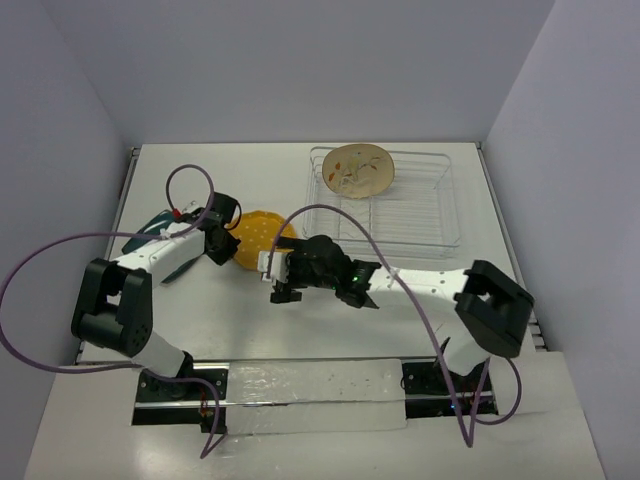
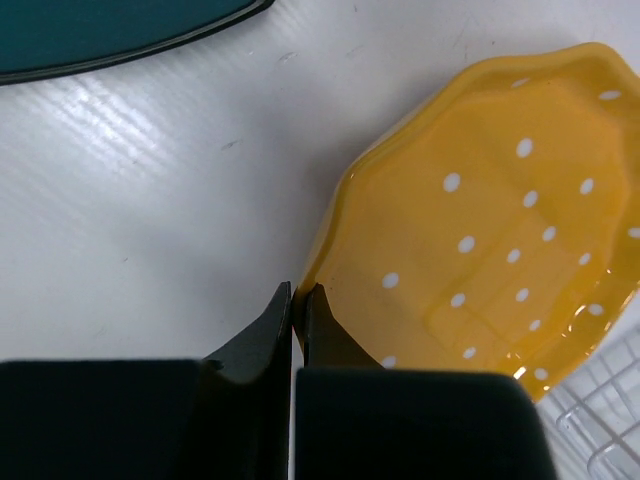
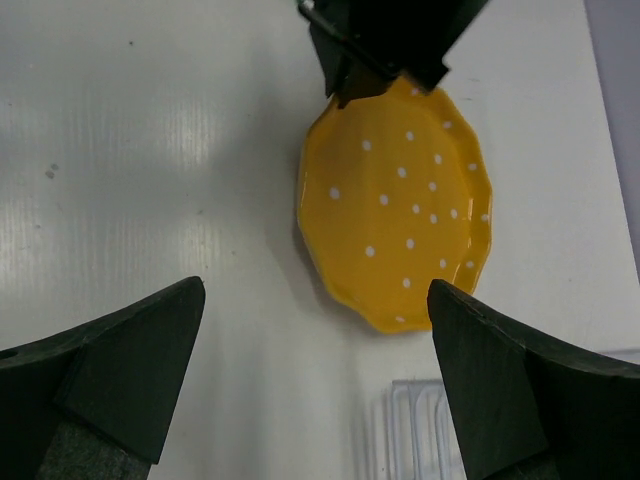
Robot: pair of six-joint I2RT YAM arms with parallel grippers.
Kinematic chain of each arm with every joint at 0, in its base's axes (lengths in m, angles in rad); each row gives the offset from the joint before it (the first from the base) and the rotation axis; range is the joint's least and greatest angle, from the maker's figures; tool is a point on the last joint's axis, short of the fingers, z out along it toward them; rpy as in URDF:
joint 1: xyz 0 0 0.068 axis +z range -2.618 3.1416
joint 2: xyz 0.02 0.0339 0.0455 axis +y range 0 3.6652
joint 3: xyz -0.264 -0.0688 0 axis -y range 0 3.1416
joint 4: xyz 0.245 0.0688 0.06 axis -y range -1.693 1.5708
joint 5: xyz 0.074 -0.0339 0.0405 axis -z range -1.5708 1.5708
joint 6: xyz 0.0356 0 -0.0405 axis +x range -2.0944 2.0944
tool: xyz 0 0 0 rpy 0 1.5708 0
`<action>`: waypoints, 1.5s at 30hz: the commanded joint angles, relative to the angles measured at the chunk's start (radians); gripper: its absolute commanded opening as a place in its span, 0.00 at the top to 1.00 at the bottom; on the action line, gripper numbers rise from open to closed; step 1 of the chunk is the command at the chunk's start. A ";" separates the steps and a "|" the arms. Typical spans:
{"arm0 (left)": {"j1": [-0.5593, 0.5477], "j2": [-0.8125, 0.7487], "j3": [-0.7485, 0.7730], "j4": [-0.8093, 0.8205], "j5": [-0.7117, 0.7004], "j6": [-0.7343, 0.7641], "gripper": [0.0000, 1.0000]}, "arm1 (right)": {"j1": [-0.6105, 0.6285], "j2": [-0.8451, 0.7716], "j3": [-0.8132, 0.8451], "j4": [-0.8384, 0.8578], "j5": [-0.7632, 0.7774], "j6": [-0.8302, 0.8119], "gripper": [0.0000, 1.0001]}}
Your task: Load the plates into the dish rack
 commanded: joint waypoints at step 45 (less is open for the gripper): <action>-0.030 -0.180 0.066 -0.190 0.106 0.020 1.00 | 0.133 -0.136 -0.189 0.356 0.196 0.667 0.00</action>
